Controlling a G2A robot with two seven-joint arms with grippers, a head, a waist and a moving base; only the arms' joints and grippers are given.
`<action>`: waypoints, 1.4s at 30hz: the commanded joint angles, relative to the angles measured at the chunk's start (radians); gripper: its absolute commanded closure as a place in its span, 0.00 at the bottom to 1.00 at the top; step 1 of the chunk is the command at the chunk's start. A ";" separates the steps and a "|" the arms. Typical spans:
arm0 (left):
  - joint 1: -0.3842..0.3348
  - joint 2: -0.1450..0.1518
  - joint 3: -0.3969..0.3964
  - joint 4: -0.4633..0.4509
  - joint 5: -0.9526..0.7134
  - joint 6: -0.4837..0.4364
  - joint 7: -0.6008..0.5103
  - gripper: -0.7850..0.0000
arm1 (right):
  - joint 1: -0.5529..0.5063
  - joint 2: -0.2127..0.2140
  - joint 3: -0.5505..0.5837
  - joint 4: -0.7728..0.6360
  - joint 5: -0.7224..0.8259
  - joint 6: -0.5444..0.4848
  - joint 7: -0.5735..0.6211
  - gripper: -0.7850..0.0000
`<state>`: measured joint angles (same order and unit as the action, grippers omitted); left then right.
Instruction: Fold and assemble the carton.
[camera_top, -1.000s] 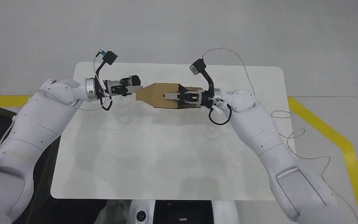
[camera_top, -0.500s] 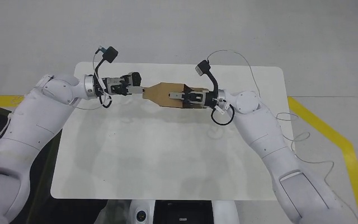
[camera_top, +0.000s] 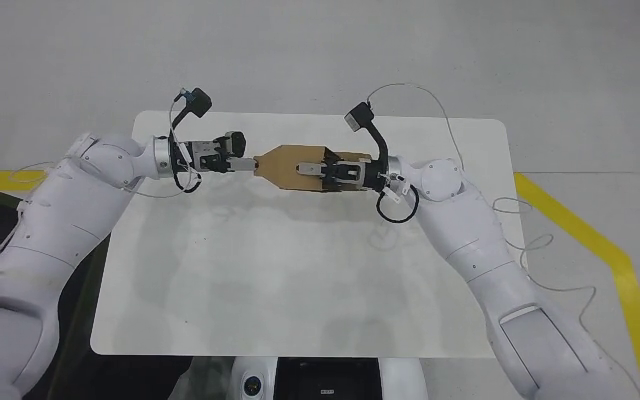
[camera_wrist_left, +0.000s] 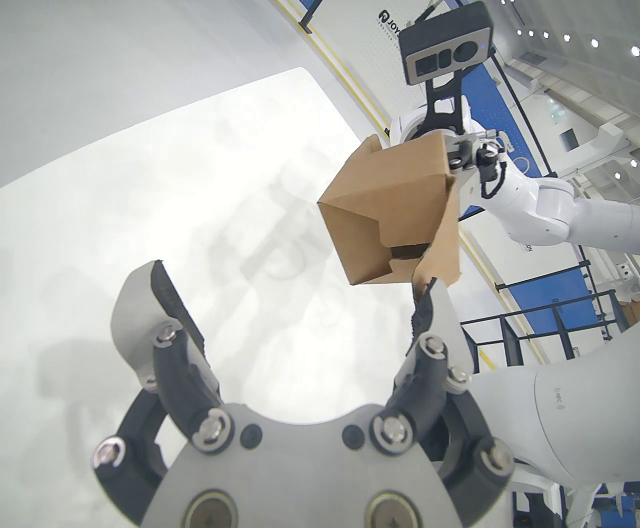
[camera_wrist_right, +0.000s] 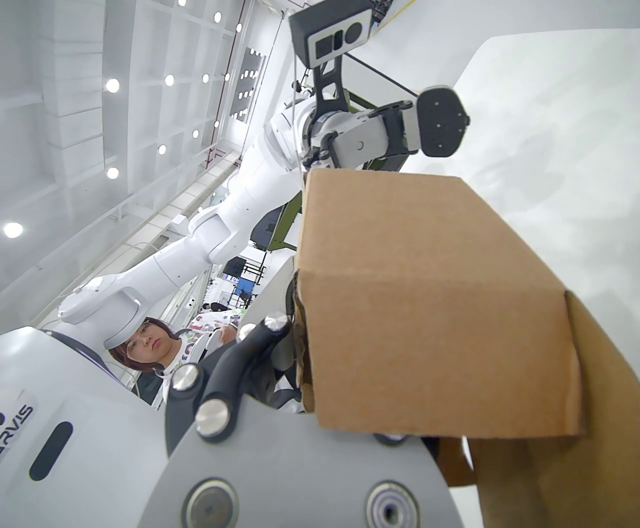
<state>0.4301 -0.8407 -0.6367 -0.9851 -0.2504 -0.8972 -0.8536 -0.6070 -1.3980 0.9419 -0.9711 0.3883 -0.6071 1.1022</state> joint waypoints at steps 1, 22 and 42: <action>0.001 -0.004 0.001 0.003 -0.005 0.000 -0.007 0.00 | -0.001 -0.001 -0.002 -0.007 0.008 -0.001 0.003 1.00; 0.016 -0.019 -0.003 -0.029 -0.054 -0.018 -0.051 0.00 | 0.027 -0.036 -0.067 0.000 0.080 -0.027 0.028 1.00; 0.027 -0.010 0.016 -0.068 -0.108 -0.009 -0.061 0.00 | 0.037 -0.052 -0.079 0.031 0.114 -0.044 0.047 1.00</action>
<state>0.4563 -0.8508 -0.6222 -1.0522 -0.3551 -0.9070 -0.9131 -0.5699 -1.4498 0.8634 -0.9410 0.5014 -0.6514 1.1494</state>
